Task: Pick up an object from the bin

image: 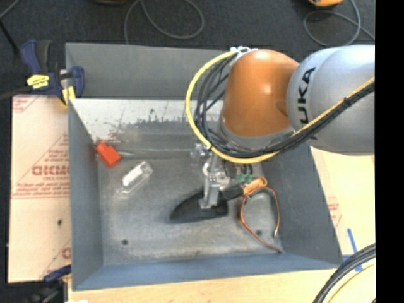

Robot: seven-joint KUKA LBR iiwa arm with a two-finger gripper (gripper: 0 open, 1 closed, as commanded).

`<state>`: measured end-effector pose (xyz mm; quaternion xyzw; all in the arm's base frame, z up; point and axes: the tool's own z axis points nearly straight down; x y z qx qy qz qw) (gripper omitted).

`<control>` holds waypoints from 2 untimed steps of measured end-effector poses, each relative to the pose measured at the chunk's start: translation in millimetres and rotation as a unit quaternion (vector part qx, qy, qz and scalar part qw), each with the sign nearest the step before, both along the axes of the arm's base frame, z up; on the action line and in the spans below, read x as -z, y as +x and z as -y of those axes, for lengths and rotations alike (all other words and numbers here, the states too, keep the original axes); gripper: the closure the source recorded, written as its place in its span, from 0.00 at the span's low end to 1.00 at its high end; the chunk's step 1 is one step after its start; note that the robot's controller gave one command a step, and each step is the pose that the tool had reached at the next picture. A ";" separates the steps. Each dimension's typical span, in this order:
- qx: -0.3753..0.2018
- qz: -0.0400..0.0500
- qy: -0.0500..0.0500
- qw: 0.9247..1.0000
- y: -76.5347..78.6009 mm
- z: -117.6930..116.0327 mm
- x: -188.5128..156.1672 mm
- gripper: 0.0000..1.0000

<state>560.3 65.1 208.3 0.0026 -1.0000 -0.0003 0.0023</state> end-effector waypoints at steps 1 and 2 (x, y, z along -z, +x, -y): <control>0.001 0.004 0.000 1.000 1.4 0.3 -4.4 0.00; -0.025 0.007 0.000 1.000 -4.2 4.4 14.8 0.00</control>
Offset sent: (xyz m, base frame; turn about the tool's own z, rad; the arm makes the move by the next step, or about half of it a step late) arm -0.0248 -0.0163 -0.0725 -0.1695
